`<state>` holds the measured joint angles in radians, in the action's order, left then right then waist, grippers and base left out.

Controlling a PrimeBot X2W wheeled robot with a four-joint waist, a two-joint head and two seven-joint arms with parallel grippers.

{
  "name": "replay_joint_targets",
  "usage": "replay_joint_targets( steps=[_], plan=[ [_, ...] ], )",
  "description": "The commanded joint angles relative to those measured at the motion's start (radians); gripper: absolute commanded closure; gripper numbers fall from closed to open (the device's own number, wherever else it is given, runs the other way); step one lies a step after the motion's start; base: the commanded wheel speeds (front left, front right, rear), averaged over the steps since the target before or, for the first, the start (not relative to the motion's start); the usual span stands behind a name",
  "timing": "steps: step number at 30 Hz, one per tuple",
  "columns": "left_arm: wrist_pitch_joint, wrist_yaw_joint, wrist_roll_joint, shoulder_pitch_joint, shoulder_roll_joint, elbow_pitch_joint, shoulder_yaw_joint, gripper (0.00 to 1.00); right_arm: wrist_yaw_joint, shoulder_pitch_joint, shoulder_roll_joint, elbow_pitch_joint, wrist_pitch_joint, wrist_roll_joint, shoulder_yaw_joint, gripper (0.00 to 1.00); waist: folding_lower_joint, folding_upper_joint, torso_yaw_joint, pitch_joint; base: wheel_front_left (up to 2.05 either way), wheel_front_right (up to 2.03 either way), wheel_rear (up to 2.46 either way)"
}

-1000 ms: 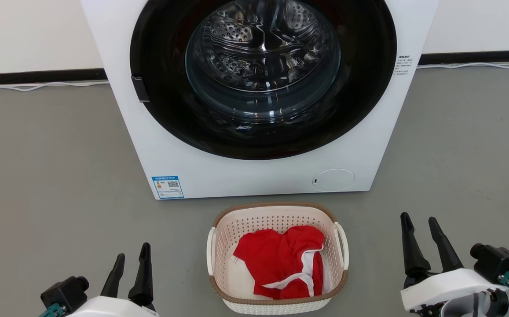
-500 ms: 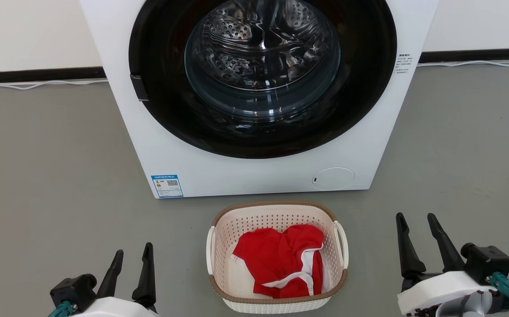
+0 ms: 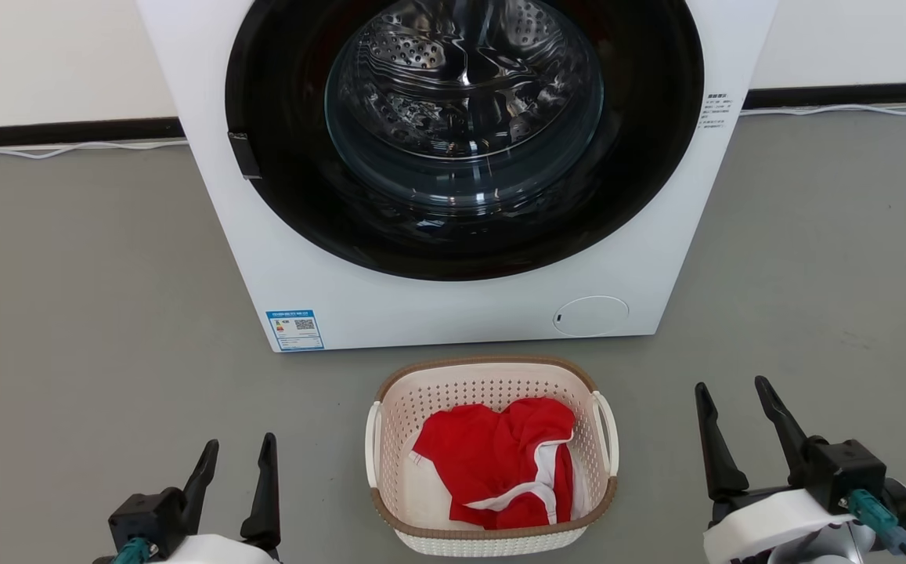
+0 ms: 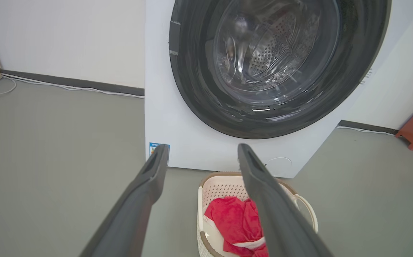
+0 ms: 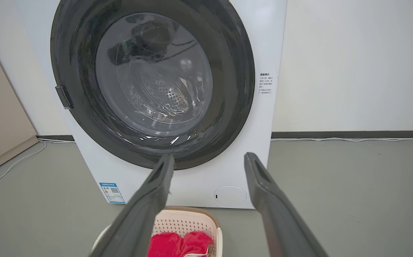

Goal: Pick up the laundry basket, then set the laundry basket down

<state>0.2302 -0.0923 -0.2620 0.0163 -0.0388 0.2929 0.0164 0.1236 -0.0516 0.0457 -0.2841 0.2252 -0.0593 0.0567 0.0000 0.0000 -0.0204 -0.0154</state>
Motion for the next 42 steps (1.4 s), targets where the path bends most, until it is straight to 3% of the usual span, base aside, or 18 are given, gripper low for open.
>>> replay_joint_targets(
  steps=[1, 6, 14, 32, 42],
  plan=[
    [0.018, 0.007, 0.041, -0.012, -0.011, -0.028, 0.031, 0.00, 0.007, -0.037, 0.005, 0.018, 0.023, 0.043, -0.023, 0.00, 0.0000, 0.0000, 0.000, 0.000, 0.00, 0.00, 0.00],
    [0.032, 0.006, 0.095, -0.011, -0.011, -0.024, 0.034, 0.00, 0.007, -0.038, 0.005, 0.014, 0.037, 0.099, -0.023, 0.00, 0.0000, 0.0000, -0.002, -0.001, 0.00, 0.00, 0.00],
    [0.032, 0.001, 0.095, -0.013, -0.011, -0.018, 0.036, 0.00, 0.007, -0.040, 0.005, -0.019, 0.037, 0.050, -0.013, 0.00, 0.0000, 0.0000, -0.003, 0.000, 0.00, 0.00, 0.00],
    [0.032, 0.003, 0.088, -0.012, -0.011, -0.018, 0.027, 0.00, 0.007, -0.049, 0.005, -0.047, 0.037, 0.059, -0.003, 0.00, 0.0000, 0.0000, -0.002, -0.010, 0.00, 0.00, 0.00],
    [0.032, -0.004, 0.098, -0.104, -0.011, 0.002, 0.004, 0.00, 0.007, -0.134, 0.005, -0.068, 0.037, 0.056, 0.003, 0.00, 0.0000, 0.0000, -0.004, -0.146, 0.00, 0.00, 0.00]
  ],
)
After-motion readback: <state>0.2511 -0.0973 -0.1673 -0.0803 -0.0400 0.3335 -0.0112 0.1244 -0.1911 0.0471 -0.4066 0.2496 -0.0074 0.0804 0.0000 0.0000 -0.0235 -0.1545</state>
